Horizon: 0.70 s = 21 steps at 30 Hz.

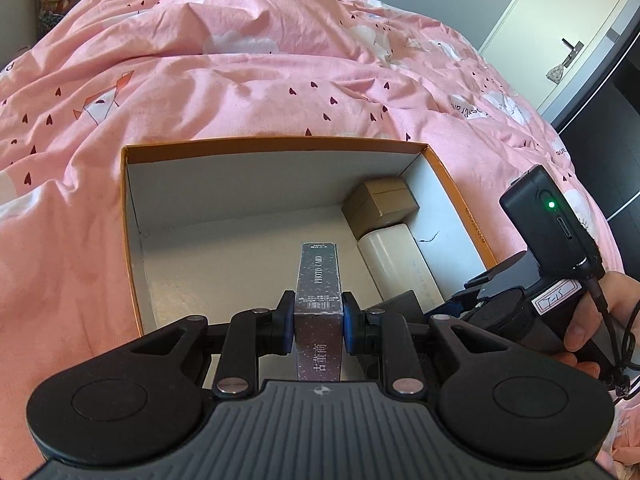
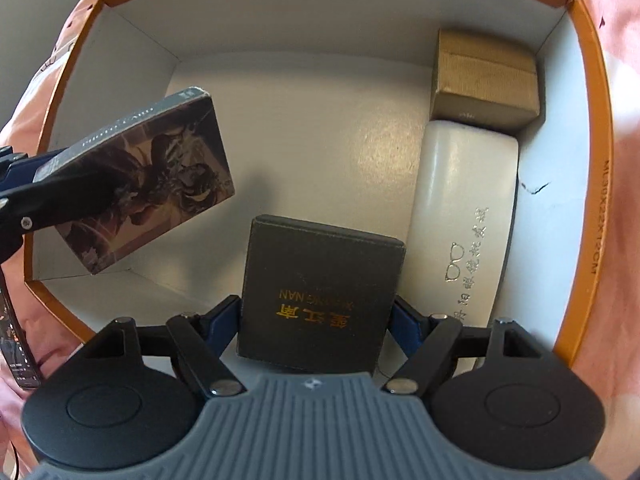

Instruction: Organize objects

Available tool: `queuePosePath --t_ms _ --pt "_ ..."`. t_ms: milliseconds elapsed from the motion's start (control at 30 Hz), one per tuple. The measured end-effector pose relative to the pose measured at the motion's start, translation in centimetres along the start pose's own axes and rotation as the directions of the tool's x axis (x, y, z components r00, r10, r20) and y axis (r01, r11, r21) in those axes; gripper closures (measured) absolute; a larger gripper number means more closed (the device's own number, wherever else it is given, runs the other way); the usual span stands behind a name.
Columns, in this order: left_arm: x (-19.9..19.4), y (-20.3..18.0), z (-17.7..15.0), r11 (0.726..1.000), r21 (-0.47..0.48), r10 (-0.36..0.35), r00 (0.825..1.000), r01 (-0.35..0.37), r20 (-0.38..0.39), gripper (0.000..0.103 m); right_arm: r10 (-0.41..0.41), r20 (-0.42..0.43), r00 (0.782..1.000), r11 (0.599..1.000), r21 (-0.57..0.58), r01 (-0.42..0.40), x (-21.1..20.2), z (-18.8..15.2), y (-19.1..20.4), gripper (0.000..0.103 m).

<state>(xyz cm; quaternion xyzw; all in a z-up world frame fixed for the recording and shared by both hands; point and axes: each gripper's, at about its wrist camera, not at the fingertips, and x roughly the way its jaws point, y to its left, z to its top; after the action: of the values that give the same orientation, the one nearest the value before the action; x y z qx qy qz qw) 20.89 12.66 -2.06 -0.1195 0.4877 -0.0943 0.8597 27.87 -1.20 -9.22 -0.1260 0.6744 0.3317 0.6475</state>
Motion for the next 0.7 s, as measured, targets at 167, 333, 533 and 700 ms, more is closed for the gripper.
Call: queuePosePath --t_ms 167,333,533,700 --pt "1.4 0.4 -0.1 1.000 -0.006 -0.029 0.999 0.029 -0.035 0.078 -0.017 -0.057 0.998 1.000 0.002 0.017 0.9 0.1 -0.1 0.023" --pt "2.2 0.6 0.0 0.999 -0.009 -0.042 0.998 0.042 -0.052 0.078 0.005 -0.085 0.996 1.000 0.012 -0.004 0.5 0.1 -0.6 0.018" --pt "2.7 0.8 0.4 1.000 -0.021 -0.016 0.998 0.014 -0.055 0.078 -0.011 -0.005 1.000 0.994 -0.106 0.010 -1.3 0.1 0.2 0.027" --pt "2.6 0.9 0.8 1.000 -0.019 0.013 0.998 -0.014 -0.058 0.078 0.015 0.064 0.998 0.968 -0.249 0.002 -1.1 0.8 1.7 0.032"
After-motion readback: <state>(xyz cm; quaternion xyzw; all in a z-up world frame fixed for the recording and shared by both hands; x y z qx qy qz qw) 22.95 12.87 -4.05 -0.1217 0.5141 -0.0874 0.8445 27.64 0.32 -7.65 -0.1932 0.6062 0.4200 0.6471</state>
